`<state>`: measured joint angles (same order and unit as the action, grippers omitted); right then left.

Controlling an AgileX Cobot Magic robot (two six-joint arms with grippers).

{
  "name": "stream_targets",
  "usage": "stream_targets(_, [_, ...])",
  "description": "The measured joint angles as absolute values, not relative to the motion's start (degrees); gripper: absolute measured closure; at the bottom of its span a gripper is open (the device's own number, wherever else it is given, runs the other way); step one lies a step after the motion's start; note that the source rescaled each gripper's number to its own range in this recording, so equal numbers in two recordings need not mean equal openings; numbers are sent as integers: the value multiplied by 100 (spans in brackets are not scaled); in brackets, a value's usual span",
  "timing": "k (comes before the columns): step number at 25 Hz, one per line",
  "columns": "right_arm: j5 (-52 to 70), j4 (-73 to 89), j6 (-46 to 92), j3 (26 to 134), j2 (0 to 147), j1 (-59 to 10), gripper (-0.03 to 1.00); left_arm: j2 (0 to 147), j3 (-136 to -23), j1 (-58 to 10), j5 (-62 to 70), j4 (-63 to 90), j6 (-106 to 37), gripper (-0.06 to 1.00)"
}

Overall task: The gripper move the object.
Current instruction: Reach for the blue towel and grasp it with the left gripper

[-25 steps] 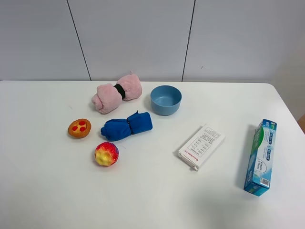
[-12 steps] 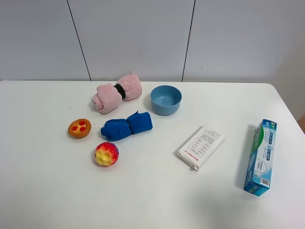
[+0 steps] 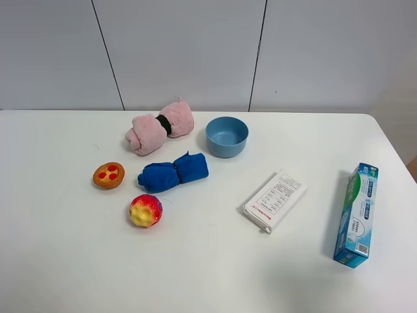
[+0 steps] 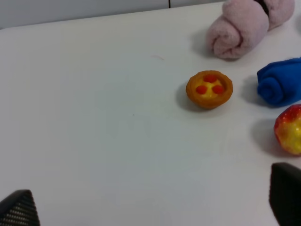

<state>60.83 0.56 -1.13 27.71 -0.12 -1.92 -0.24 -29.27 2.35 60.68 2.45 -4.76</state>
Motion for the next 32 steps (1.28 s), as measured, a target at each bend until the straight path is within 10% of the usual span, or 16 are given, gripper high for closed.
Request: stream_targets(32, [6083,56,-113,2771,-12,-192,-3,-24,-2927,235,6068,54,-364,-6])
